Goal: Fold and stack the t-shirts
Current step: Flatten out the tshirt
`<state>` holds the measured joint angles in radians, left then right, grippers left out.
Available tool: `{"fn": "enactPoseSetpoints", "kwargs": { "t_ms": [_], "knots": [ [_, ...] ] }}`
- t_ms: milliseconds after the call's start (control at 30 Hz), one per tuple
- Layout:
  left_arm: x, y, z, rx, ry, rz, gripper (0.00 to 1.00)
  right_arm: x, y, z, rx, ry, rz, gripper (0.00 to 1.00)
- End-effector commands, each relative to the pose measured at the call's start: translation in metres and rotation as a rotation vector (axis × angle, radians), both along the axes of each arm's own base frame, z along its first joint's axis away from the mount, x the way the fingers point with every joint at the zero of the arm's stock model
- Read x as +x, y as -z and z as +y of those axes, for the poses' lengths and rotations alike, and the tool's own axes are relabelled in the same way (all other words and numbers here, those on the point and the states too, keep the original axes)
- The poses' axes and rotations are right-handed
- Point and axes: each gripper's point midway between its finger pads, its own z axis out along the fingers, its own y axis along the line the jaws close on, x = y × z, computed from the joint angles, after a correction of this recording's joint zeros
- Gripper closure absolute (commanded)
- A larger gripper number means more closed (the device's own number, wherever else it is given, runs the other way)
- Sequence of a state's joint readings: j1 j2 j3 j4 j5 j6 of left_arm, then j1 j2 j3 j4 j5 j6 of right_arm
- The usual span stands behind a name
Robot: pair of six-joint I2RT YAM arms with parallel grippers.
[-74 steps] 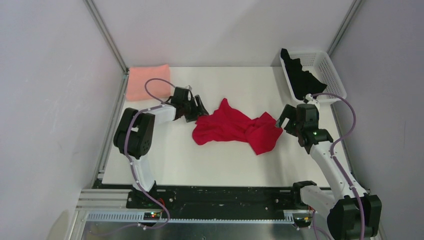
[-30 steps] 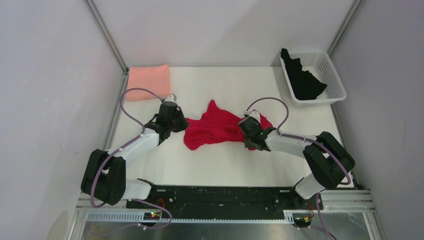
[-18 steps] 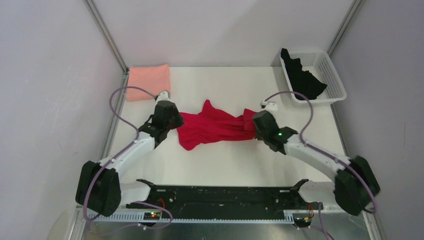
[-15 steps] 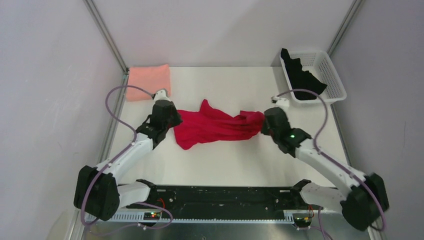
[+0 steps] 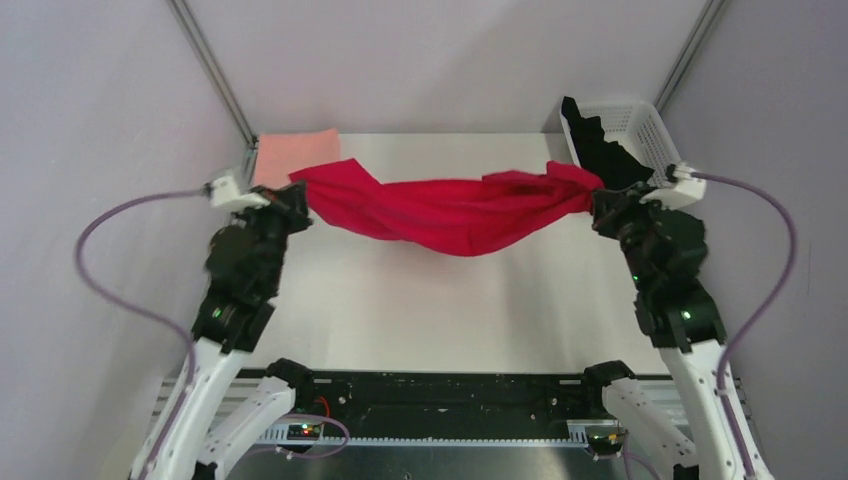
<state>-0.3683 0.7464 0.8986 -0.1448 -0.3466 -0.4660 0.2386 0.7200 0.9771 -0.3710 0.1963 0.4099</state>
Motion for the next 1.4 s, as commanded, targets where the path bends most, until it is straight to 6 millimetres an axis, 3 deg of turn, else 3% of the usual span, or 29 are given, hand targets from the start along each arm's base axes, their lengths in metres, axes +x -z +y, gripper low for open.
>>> {"fn": "enactPoseSetpoints", "kwargs": {
  "t_ms": [0, 100, 233, 333, 400, 533, 600, 633, 667, 700, 733, 767, 800, 833, 867, 900, 933, 967, 1000, 1033, 1067, 1100, 1167, 1300, 1333, 1367],
  "knots": [
    [-0.064, -0.087, 0.031, -0.048, -0.029, -0.276, 1.00, -0.053, -0.092, -0.002, -0.030, -0.083, -0.249, 1.00],
    [-0.115, -0.123, 0.043, -0.096, 0.009, -0.427, 1.00, -0.086, -0.119, -0.002, -0.036, -0.126, -0.345, 1.00],
    [-0.163, -0.155, 0.047, -0.120, 0.076, -0.552, 1.00, -0.132, -0.143, -0.007, 0.015, -0.146, -0.452, 1.00],
    [-0.175, -0.167, 0.040, -0.117, 0.136, -0.582, 1.00, -0.150, -0.144, -0.003, 0.053, -0.186, -0.462, 1.00],
    [-0.168, -0.166, 0.040, -0.118, 0.124, -0.562, 1.00, -0.149, -0.137, -0.001, 0.068, -0.195, -0.426, 1.00],
    [-0.122, -0.148, 0.051, -0.097, -0.023, -0.442, 1.00, -0.125, -0.119, -0.011, 0.087, -0.100, -0.324, 1.00],
    [-0.076, -0.122, 0.053, -0.052, -0.124, -0.310, 1.00, -0.101, -0.100, -0.017, 0.094, -0.032, -0.230, 1.00],
    [-0.063, -0.114, 0.061, -0.037, -0.195, -0.271, 1.00, -0.082, -0.084, -0.020, 0.096, 0.013, -0.160, 1.00],
    [-0.035, -0.095, 0.056, 0.003, -0.225, -0.191, 1.00, -0.069, -0.068, -0.021, 0.092, 0.037, -0.105, 1.00],
    [-0.021, -0.087, 0.062, 0.024, -0.284, -0.155, 1.00, -0.048, -0.049, -0.024, 0.089, 0.084, -0.035, 1.00],
    [0.010, -0.064, 0.060, 0.071, -0.316, -0.073, 1.00, -0.035, -0.026, -0.025, 0.079, 0.110, 0.026, 1.00],
    [0.027, -0.059, 0.059, 0.081, -0.324, -0.047, 1.00, -0.012, -0.007, -0.026, 0.080, 0.152, 0.084, 1.00],
    [0.063, -0.025, 0.059, 0.127, -0.344, 0.053, 1.00, -0.001, 0.014, -0.025, 0.074, 0.163, 0.138, 1.00],
    [0.080, -0.021, 0.056, 0.131, -0.338, 0.076, 1.00, 0.021, 0.036, -0.021, 0.085, 0.165, 0.203, 1.00],
    [0.113, 0.019, 0.054, 0.176, -0.345, 0.181, 1.00, 0.033, 0.053, -0.019, 0.093, 0.167, 0.241, 1.00],
    [0.128, 0.021, 0.052, 0.186, -0.344, 0.197, 1.00, 0.049, 0.081, -0.011, 0.098, 0.145, 0.325, 0.98],
    [0.153, 0.060, 0.047, 0.229, -0.338, 0.292, 1.00, 0.059, 0.098, -0.011, 0.105, 0.147, 0.363, 0.94],
    [0.167, 0.061, 0.042, 0.231, -0.324, 0.298, 0.86, 0.072, 0.129, -0.007, 0.114, 0.149, 0.452, 0.82],
    [0.187, 0.086, 0.037, 0.251, -0.312, 0.352, 0.73, 0.081, 0.139, -0.005, 0.127, 0.140, 0.469, 0.72],
    [0.196, 0.099, 0.032, 0.259, -0.292, 0.379, 0.43, 0.090, 0.161, -0.003, 0.124, 0.140, 0.524, 0.51],
    [0.209, 0.114, 0.026, 0.269, -0.275, 0.416, 0.29, 0.100, 0.172, -0.002, 0.130, 0.134, 0.540, 0.41],
    [0.214, 0.121, 0.023, 0.274, -0.266, 0.433, 0.08, 0.104, 0.175, -0.001, 0.131, 0.133, 0.539, 0.21],
    [0.222, 0.132, 0.018, 0.277, -0.243, 0.461, 0.01, 0.113, 0.171, -0.002, 0.122, 0.132, 0.505, 0.04],
    [0.214, 0.128, 0.003, 0.229, -0.163, 0.453, 0.00, 0.113, 0.162, -0.003, 0.064, 0.109, 0.473, 0.01],
    [0.209, 0.137, -0.005, 0.203, -0.116, 0.470, 0.00, 0.111, 0.163, 0.000, 0.041, 0.087, 0.480, 0.01],
    [0.202, 0.128, -0.009, 0.185, -0.095, 0.453, 0.00, 0.109, 0.165, 0.001, 0.025, 0.072, 0.486, 0.01]
  ]
}}
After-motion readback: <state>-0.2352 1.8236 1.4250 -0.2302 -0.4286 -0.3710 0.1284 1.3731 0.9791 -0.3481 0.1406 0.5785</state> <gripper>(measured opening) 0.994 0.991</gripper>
